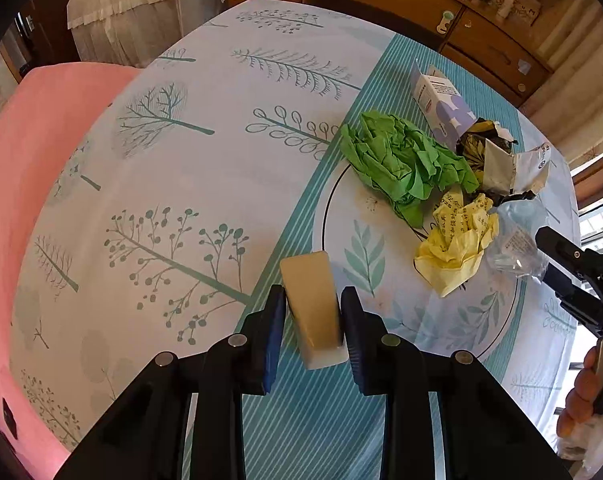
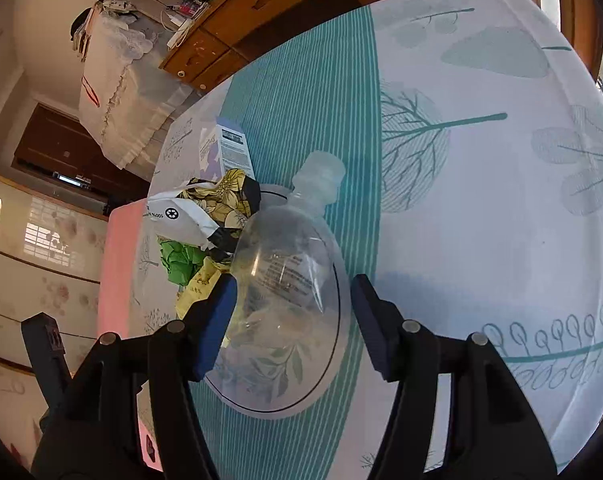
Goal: Collect trash
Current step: 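Grasp the soap bar with the left tool while the right tool grasps the clear bottle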
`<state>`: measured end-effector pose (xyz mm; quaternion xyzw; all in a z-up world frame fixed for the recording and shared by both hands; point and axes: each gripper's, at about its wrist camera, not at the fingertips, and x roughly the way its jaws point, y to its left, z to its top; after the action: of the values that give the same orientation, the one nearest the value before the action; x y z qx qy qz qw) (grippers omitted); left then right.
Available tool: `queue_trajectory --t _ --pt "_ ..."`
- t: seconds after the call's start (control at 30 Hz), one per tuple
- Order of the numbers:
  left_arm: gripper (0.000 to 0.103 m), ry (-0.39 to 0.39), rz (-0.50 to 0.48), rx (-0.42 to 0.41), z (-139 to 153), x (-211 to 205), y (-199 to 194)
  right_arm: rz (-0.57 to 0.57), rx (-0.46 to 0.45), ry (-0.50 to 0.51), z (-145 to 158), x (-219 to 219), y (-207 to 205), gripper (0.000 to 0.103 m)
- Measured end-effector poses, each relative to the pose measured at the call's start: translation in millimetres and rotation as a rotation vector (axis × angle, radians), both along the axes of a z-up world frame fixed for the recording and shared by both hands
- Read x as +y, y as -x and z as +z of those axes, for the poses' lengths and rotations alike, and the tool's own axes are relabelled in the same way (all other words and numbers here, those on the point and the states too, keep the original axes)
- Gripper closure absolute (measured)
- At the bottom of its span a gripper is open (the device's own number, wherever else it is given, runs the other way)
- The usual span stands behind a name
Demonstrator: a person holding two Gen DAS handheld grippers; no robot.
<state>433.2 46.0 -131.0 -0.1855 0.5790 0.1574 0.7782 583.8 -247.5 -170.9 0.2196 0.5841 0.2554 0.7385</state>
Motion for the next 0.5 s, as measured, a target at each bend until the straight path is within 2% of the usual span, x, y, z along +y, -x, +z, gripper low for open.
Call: queue_trajectory --t 0.07,0.13,0.2,0.5 --pt "0.075 0.001 0.002 -0.002 1 0 -1 0.018 -0.004 -0.006 -2 9 1 0.048" --pt "0.075 0.005 0.004 -0.004 1 0 -1 0.028 -0.016 -0.037 -1 16 2 0.063" --pt "0.075 0.009 0.004 -0.005 1 0 0 0.044 -0.026 -0.039 2 24 4 0.073" --pt "0.076 0.036 -0.013 -0.04 14 -4 13 0.105 -0.095 0.077 21 40 45 0.074"
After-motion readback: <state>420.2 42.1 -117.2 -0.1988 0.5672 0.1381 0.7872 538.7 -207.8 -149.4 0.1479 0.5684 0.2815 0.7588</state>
